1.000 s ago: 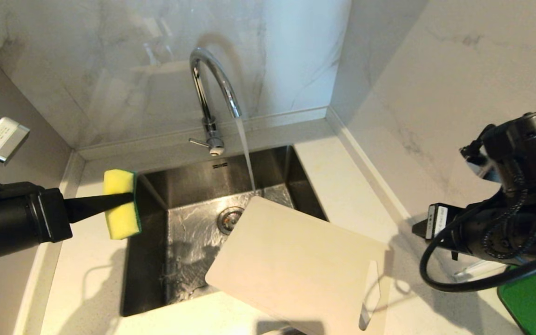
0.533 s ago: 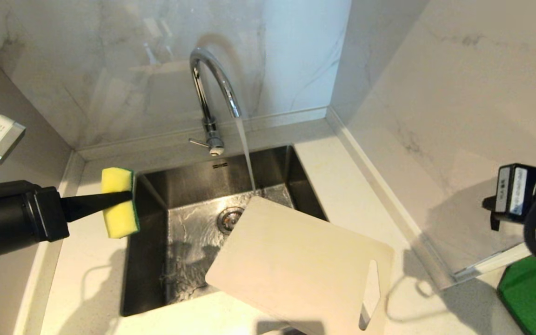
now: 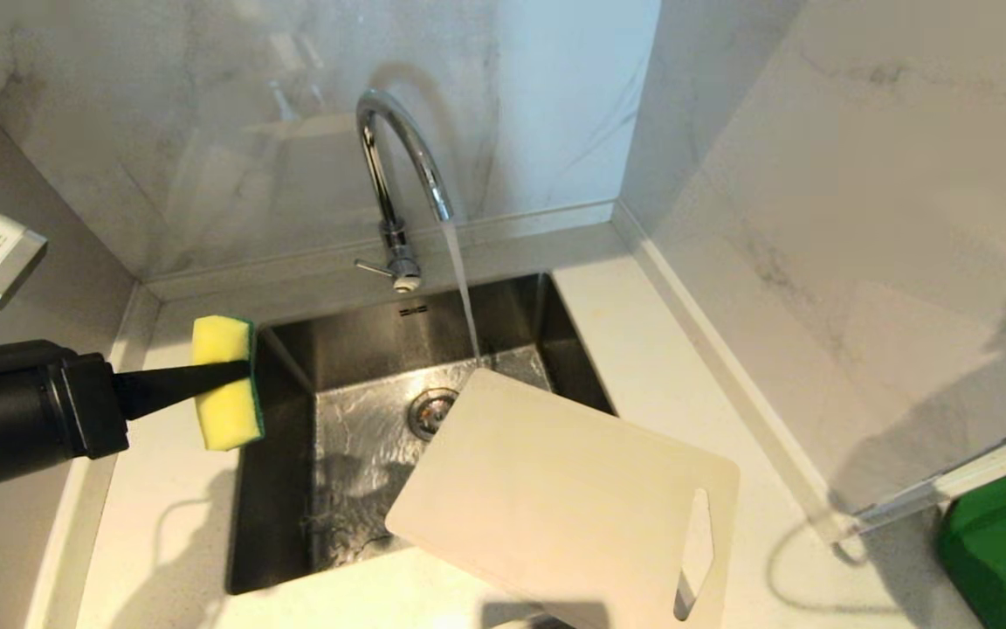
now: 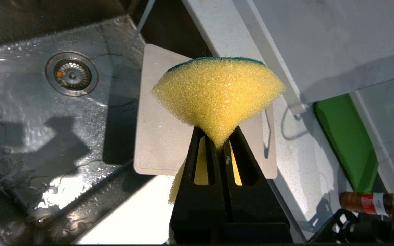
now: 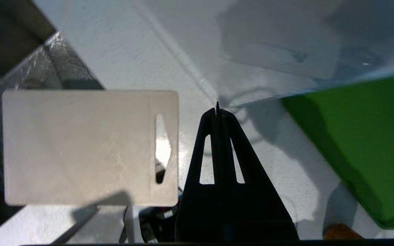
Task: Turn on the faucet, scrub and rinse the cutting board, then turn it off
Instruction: Put down the cleaning cloth
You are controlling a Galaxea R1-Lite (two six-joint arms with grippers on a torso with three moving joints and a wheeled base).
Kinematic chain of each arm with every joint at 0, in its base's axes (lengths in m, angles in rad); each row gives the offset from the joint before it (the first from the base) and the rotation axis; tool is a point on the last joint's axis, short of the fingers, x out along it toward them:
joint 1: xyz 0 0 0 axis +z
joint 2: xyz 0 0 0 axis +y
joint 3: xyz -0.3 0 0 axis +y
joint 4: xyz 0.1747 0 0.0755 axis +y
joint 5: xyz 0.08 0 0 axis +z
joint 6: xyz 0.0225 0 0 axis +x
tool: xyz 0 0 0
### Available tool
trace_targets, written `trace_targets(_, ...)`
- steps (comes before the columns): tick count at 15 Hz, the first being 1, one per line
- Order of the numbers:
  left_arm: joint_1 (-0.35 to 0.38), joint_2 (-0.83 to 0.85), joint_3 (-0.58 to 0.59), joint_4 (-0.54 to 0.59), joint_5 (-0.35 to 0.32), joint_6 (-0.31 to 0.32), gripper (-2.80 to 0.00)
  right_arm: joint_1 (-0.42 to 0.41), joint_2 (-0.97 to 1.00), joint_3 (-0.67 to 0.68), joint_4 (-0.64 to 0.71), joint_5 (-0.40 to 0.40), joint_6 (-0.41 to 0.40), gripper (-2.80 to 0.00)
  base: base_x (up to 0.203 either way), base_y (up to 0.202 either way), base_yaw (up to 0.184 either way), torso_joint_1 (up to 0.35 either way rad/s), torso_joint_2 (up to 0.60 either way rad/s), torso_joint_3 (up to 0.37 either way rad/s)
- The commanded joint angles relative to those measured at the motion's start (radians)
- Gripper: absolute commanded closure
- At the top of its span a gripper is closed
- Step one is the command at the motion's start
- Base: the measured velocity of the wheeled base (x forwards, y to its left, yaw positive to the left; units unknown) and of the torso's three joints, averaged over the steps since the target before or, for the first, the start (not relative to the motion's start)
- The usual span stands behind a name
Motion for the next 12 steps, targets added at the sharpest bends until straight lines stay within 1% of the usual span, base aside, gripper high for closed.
trace_targets(1, -0.006, -0.005, 0.0, -0.002, 0.0, -0.002, 0.0, -0.063, -0.089, 0.046, 0.012, -0.004, 0.0, 0.0, 0.0, 0.0, 0.0, 0.0, 0.0, 0.0)
trace_targets(5, -0.012, -0.008, 0.002, -0.002, -0.002, -0.002, 0.0, -0.068, -0.159, 0.097, 0.006, 0.008, -0.009, 0.0, 0.0, 0.0, 0.0, 0.0, 0.0, 0.0)
trace_targets(6, -0.013, -0.006, -0.001, -0.002, -0.002, -0.002, 0.0, -0.067, -0.177, 0.103, 0.001, 0.023, -0.02, 0.0, 0.0, 0.0, 0.0, 0.0, 0.0, 0.0)
trace_targets(7, -0.013, -0.006, -0.002, -0.002, -0.002, -0.002, 0.0, -0.067, -0.189, 0.112, -0.013, 0.068, -0.038, 0.0, 0.0, 0.0, 0.0, 0.0, 0.0, 0.0)
trace_targets(8, -0.013, -0.004, -0.004, -0.002, -0.002, -0.002, 0.0, -0.067, -0.212, 0.124, -0.04, 0.132, -0.067, 0.0, 0.0, 0.0, 0.0, 0.0, 0.0, 0.0)
trace_targets(11, -0.013, -0.006, -0.001, 0.004, -0.001, -0.002, 0.0, -0.067, -0.306, 0.217, -0.088, 0.372, -0.292, 0.0, 0.0, 0.0, 0.0, 0.0, 0.0, 0.0)
trace_targets(12, -0.013, -0.005, -0.002, 0.004, 0.0, 0.002, 0.0, -0.067, -0.329, 0.253, -0.093, 0.435, -0.361, 0.0, 0.0, 0.0, 0.0, 0.0, 0.0, 0.0)
